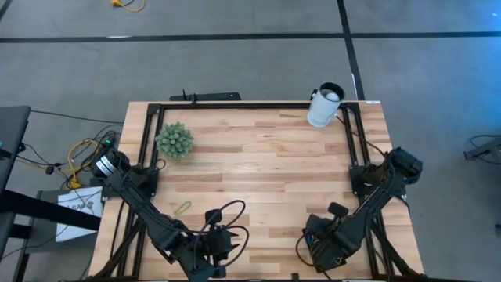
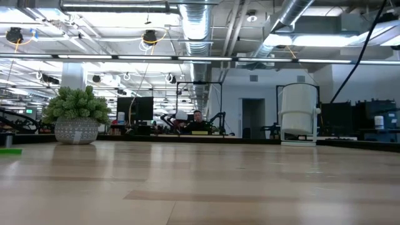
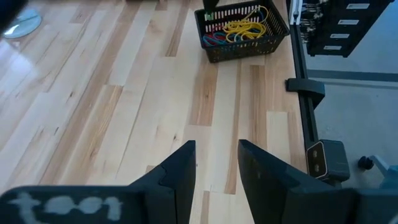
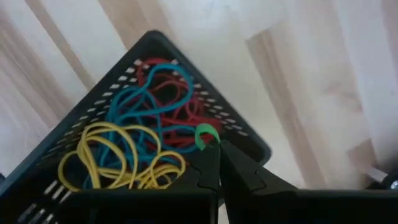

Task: Pick and place rubber bands into bin
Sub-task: Put the green rubber band into the black basket

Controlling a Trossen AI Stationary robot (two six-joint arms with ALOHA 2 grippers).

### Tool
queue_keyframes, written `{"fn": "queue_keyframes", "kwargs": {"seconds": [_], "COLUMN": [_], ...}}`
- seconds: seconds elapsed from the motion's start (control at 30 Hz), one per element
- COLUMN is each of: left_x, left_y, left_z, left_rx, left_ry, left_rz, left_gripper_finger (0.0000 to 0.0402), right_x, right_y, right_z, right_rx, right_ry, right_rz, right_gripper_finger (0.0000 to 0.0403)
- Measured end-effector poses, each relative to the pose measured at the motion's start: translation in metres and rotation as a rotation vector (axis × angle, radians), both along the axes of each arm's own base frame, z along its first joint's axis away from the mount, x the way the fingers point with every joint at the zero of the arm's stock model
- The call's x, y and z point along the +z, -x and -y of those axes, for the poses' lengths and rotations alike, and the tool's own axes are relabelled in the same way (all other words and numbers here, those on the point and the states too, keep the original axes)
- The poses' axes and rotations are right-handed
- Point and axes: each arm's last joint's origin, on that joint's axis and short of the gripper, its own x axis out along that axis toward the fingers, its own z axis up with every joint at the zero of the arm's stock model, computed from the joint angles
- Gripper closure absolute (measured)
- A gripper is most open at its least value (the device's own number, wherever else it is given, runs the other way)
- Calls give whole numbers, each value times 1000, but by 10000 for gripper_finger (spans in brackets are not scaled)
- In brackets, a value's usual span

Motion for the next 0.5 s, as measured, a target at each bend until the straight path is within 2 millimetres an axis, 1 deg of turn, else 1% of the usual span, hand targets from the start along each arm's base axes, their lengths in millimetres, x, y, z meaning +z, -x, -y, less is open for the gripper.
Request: {"fn": "queue_keyframes", "kwargs": {"seconds": [0.13,0.4,0.5], "left_x": [0,0,0], "left_y": [0,0,0], "left_z": [0,0,0], "left_rx": [1,2,2], "left_ry": [-2,-3,-3], "left_rz": [1,1,1], "left_gripper_finger": [290,290,290], "right_x": [-4,-9,-9], "right_y": [-3,-12,-15], "right_z": [-4,-11,-9], "right_rx": [16,65,68], "right_ry": [-10,-108,-111], "right_rz": [-9,79,82], "right_gripper_finger": [403,402,402]}}
